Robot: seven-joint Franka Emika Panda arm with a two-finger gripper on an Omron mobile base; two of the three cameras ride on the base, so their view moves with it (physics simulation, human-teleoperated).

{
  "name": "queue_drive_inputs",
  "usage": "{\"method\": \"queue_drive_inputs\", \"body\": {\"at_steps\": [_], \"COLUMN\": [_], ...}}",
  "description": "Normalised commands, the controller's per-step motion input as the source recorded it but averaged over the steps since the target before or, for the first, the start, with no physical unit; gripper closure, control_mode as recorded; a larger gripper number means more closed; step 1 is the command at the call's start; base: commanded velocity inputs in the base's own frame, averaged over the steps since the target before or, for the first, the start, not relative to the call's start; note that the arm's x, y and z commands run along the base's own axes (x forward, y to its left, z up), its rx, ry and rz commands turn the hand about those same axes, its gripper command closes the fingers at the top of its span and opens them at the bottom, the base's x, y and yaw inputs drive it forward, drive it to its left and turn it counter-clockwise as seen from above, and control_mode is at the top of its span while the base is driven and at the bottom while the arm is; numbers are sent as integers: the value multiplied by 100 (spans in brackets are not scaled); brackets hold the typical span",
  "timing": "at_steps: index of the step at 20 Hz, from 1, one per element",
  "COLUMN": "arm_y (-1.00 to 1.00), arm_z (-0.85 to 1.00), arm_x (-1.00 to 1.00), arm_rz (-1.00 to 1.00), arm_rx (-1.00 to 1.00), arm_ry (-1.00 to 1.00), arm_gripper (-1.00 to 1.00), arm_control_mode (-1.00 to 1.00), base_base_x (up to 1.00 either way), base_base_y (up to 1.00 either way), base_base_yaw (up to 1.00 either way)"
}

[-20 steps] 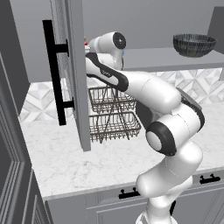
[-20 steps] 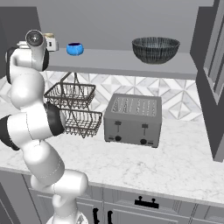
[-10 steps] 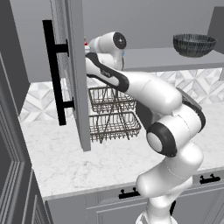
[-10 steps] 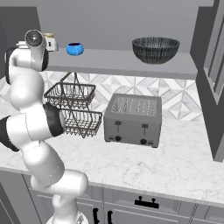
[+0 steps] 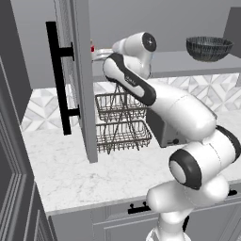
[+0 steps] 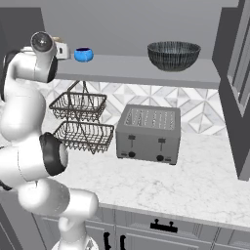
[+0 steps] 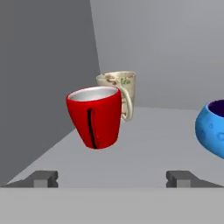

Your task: Gather all objects into one cabinet and sort the glasses and bowls to opposite sides.

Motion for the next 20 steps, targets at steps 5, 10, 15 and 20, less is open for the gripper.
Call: {"method": "queue_drive_inputs", "body": {"at_steps": [5, 10, 15, 20], "arm_y": [-72, -77, -72, -49], "arm_z": [10, 0, 3, 14], "arm_x": [-83, -100, -100, -100], "arm_rz": [-5, -9, -14, -19], "arm_rx": [0, 0, 0, 0], "arm_ry": [7, 5, 7, 12], "arm_gripper": [-100, -100, -100, -100], "arm_control_mode": [-100, -100, -100, -100], "base_base_x": [0, 0, 0, 0], "base_base_y": [0, 0, 0, 0], "base_base_yaw": [0, 0, 0, 0]}}
